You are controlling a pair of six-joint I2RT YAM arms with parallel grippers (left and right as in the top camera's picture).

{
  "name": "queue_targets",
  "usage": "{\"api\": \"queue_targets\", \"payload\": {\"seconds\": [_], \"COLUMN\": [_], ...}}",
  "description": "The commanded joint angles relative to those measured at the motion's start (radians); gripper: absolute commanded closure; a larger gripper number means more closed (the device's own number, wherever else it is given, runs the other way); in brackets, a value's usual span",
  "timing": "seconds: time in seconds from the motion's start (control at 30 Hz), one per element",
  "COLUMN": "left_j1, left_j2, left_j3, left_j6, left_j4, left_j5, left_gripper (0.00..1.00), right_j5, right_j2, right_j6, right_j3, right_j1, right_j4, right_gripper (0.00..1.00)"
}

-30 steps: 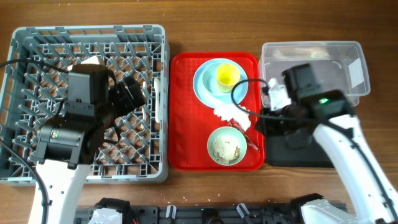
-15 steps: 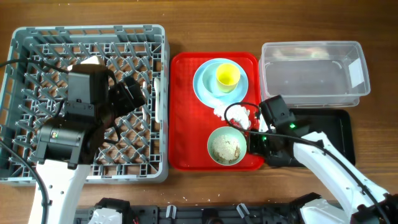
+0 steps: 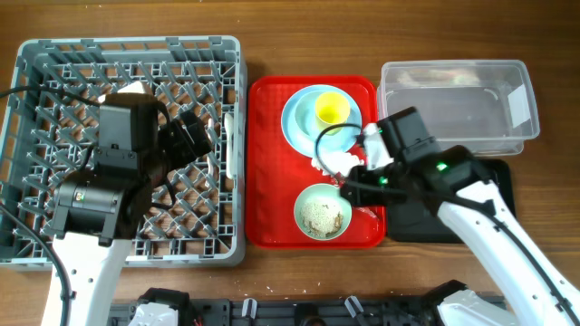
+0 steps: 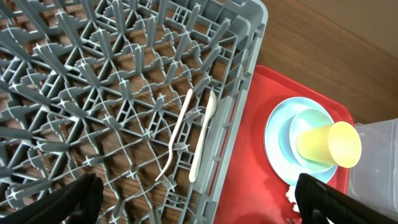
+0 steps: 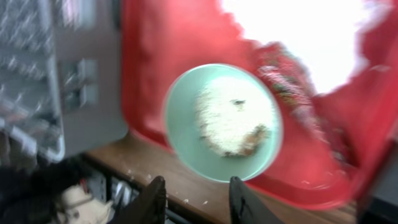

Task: Sort waste into correct bins and load items into the dishwasher rack
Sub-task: 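Move the right gripper over the red tray toward the crumpled tissue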

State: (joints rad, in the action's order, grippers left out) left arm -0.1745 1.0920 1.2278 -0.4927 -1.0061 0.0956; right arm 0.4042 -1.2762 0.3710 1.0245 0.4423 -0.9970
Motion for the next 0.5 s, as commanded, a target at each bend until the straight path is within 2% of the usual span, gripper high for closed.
{"api": "queue_targets", "payload": {"seconds": [0.0,0.1,0.13,0.17,0.27,0.4,0.47], "left_j1": [0.007,0.007,0.007,0.007,0.007,0.007,0.007], "left_j2": [-0.003,-0.004,-0.004,-0.003,-0.004,-0.004,-0.004], "left_j3": [0.011,0.011,0.011,0.011,0.011,0.011,0.011], "left_j6": [-0.013,-0.013,-0.013,-0.013,-0.013,-0.013,-0.013], "left_j4": [0.002,0.002,0.002,0.002,0.002,0.002,0.002], "left_j5": [0.006,0.006,0.006,0.006,0.006,0.006,0.006], "left_gripper": [0.00,0.00,0.00,0.00,0.00,0.00,0.00], "right_j5": [-0.059,-0.351,-0.418,-0.458,-0.548,-0.586,-0.588], "right_j2": [0.002,0.001,-0.001,-0.003,-0.014,-0.037,-0.075], "right_j6": [-0.054,-0.014,0.007,0.032,0.102,0.105,0.104], "right_j3": [-0.022,-0.072,-0.099,-0.126,-0.213,-0.240,-0.241], "right_j1": [0.108,0.143,0.143,0.143,0.142,0.140,0.140], "right_j4": [0.042,0.025,0.005,0.000,0.069,0.164,0.209], "right_gripper": [0.59,0.59,0.54,0.53,0.55,0.56,0.60]}}
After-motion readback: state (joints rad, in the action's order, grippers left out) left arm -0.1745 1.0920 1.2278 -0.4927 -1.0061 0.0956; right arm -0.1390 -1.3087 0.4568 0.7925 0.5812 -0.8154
